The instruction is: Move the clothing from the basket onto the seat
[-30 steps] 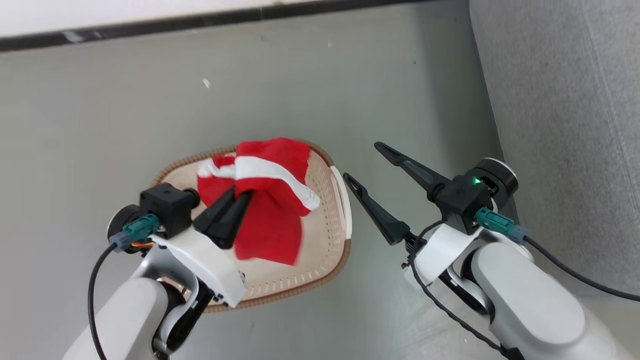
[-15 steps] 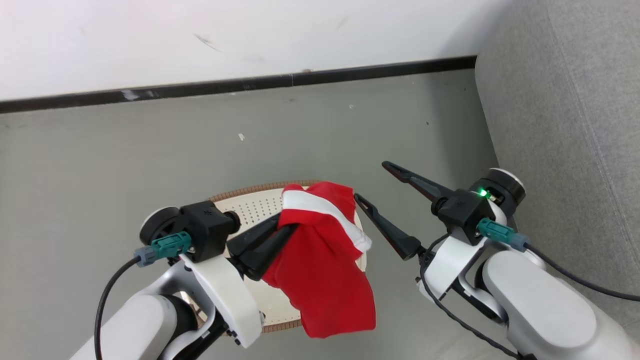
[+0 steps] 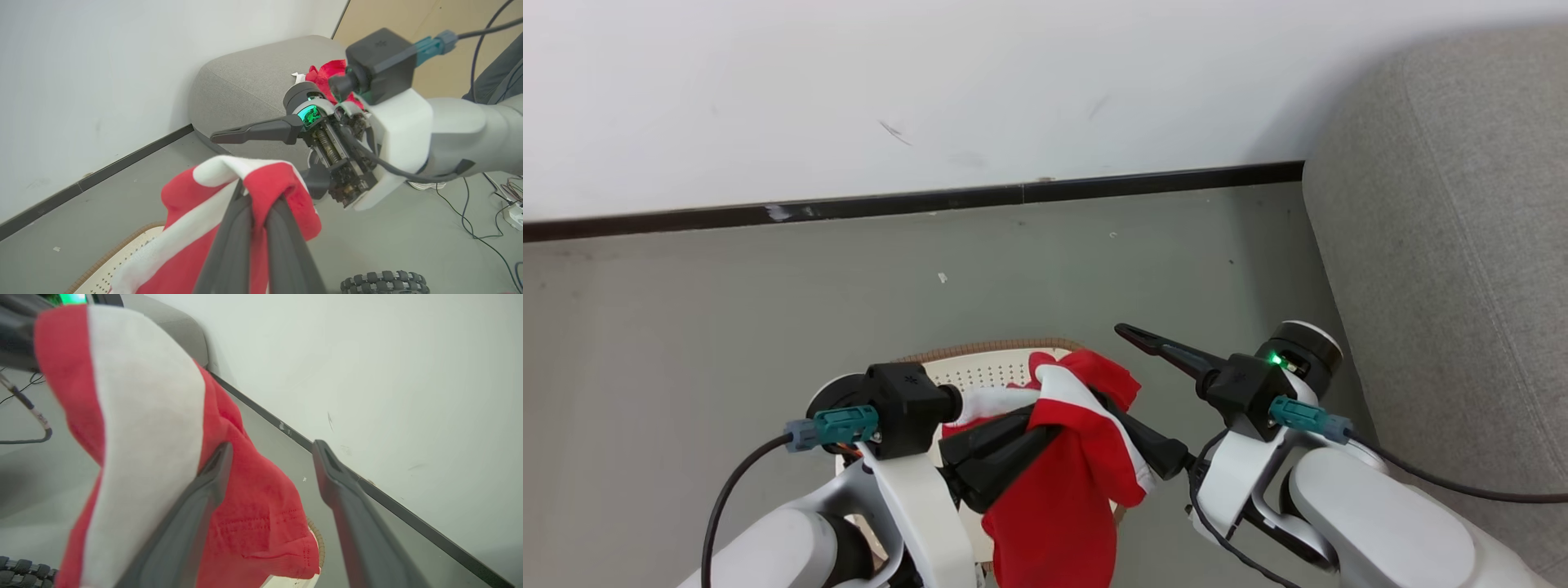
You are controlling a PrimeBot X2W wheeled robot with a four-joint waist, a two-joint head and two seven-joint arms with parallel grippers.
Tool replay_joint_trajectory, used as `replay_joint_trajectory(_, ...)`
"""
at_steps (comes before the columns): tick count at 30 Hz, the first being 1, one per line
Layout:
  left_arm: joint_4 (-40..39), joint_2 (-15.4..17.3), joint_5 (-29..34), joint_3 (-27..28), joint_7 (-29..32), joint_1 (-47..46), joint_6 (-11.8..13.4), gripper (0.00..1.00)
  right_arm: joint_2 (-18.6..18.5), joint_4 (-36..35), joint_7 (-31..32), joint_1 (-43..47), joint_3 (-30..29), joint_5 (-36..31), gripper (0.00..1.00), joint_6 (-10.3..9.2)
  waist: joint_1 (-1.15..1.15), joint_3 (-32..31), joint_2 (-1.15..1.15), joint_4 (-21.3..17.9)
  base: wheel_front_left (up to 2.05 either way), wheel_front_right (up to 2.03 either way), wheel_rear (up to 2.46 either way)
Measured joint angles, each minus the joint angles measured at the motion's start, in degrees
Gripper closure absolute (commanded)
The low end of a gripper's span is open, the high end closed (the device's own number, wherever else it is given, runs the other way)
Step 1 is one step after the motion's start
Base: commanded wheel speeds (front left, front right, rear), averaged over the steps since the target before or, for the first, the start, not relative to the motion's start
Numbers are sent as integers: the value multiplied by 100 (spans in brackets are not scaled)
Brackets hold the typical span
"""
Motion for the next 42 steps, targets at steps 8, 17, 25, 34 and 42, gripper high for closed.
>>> replay_joint_trajectory(8, -136, 136, -300, -345, 56, -184, 0, 100, -59, 59, 0, 73, 353, 208, 0, 0, 0, -214, 0, 29, 0, 0, 0)
replay_joint_trajectory(17, 152, 328, -348, -307, 20, -339, -1, 100, -47, 31, 0, 62, 657, 427, 0, 0, 0, -335, 0, -9, 0, 0, 0)
replay_joint_trajectory(25, 379, 404, -376, -350, -105, -338, -1, 100, -68, -8, 0, 46, 755, 538, 0, 0, 0, -350, 0, -69, 0, 0, 0)
replay_joint_trajectory(34, 245, 318, -528, -660, -259, -460, -1, 100, -90, -13, 0, 41, 801, 632, 0, 0, 0, -334, 0, -85, 0, 0, 0)
replay_joint_trajectory(42, -74, 178, -668, -1012, -372, -759, -1, 100, -92, -11, 0, -62, 935, 767, 9, 0, 0, -308, 0, -88, 0, 0, 0)
